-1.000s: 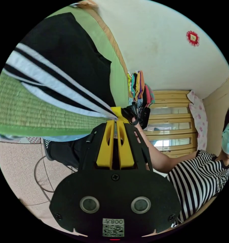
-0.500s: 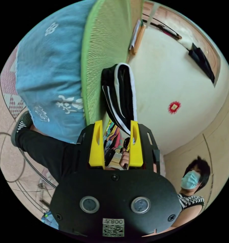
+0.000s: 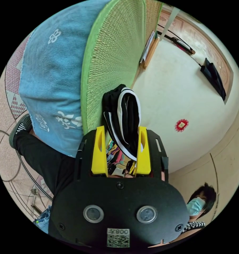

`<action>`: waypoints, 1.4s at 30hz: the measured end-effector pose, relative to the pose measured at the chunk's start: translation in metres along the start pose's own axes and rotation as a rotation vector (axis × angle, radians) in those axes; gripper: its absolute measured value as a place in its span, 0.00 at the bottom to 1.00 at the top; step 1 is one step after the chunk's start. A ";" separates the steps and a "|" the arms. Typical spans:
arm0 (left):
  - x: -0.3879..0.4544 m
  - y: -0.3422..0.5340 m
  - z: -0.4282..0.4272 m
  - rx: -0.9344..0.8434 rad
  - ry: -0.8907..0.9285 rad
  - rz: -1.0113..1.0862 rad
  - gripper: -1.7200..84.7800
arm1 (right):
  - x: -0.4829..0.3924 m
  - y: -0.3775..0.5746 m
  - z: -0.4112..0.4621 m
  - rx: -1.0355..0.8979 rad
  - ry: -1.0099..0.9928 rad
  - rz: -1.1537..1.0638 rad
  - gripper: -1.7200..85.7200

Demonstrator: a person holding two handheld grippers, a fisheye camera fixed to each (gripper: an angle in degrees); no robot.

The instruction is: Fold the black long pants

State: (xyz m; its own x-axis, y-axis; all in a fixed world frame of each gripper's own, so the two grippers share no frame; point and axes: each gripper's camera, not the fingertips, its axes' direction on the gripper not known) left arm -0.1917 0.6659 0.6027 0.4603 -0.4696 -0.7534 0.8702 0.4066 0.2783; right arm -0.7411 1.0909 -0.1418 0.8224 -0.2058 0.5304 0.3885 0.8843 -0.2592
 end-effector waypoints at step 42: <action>0.546 0.380 0.266 -0.667 -0.113 0.366 0.09 | 0.313 0.372 -0.279 0.603 -0.064 -0.187 0.04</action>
State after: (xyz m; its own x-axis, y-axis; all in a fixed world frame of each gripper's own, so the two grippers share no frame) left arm 0.4370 0.3558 0.4558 0.7448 -0.2766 -0.6072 0.3851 0.9214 0.0526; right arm -0.2237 1.2385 -0.2973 0.7292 -0.3711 0.5749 0.2056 0.9202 0.3332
